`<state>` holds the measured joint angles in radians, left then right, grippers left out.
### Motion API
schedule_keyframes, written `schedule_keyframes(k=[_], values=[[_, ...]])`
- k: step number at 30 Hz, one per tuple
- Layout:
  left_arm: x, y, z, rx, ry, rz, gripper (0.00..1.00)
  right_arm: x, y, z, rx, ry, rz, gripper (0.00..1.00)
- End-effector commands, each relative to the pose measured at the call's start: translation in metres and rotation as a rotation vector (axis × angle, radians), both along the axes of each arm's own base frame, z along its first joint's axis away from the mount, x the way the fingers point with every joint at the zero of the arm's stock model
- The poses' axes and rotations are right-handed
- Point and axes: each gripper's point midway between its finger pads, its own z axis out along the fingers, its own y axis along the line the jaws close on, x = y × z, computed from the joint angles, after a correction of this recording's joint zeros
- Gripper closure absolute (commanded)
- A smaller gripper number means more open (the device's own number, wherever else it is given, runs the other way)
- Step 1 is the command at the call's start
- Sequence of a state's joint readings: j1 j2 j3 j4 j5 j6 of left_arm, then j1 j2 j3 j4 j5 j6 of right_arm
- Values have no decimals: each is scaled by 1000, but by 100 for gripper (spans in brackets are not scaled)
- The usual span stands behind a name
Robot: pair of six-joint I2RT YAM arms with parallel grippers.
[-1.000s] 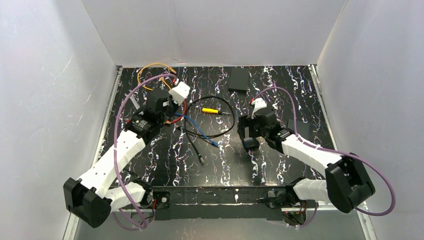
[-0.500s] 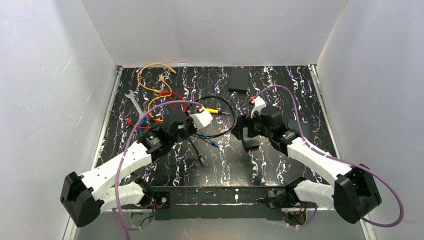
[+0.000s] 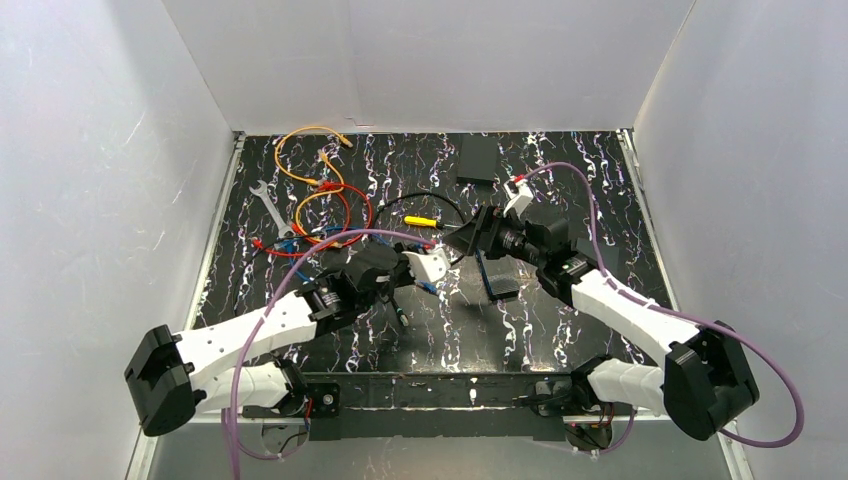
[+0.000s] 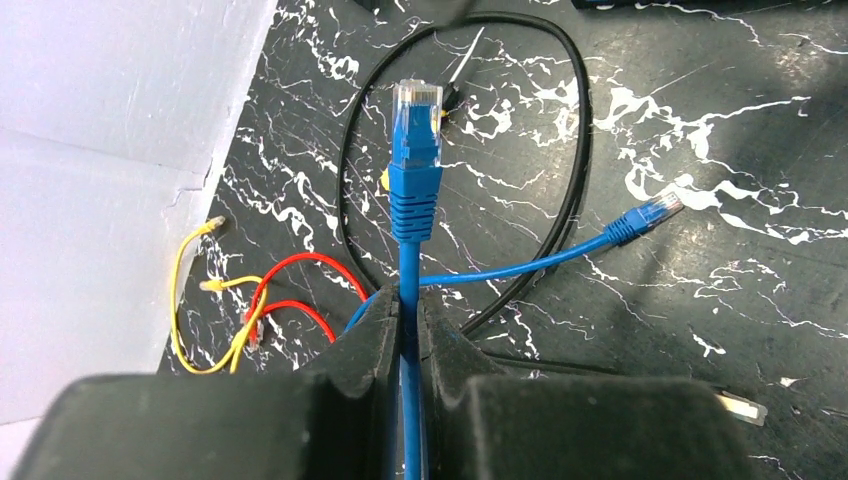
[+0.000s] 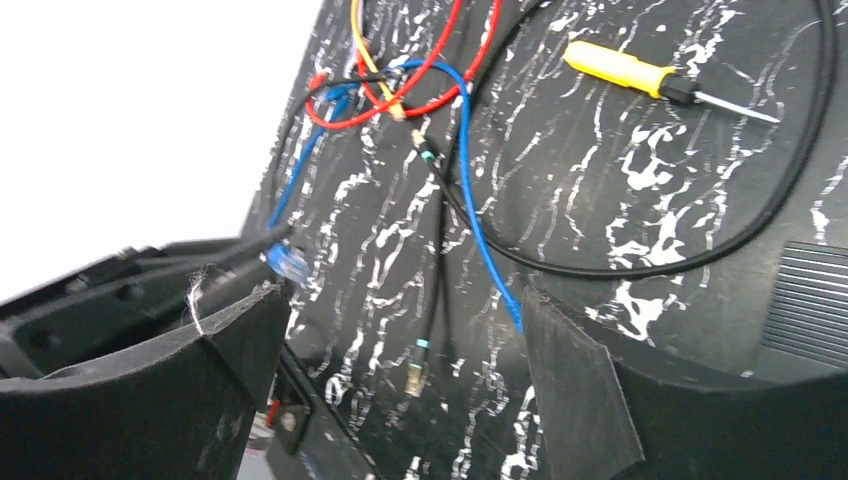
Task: Insert the plug into the switch port
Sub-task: Pick up the connector from the center of the board.
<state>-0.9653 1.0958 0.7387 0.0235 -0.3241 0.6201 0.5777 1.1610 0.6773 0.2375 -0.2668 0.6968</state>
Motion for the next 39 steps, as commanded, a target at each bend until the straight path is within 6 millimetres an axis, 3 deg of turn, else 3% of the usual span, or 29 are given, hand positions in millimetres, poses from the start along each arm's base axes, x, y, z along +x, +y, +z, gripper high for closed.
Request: schedule_keyframes(k=[1, 6, 14, 27, 39], values=[[0, -6, -3, 46, -42, -1, 100, 1, 15, 29, 169, 25, 1, 8], [-2, -14, -12, 105, -49, -7, 100, -4, 20, 35, 247, 60, -3, 14], [-4, -18, -14, 107, -40, -4, 100, -3, 20, 13, 252, 139, -55, 28], [-3, -25, -17, 84, -16, 18, 100, -12, 35, 2, 334, 223, -27, 50], [-1, -26, -17, 71, -15, 41, 100, -12, 37, -8, 346, 264, -37, 61]])
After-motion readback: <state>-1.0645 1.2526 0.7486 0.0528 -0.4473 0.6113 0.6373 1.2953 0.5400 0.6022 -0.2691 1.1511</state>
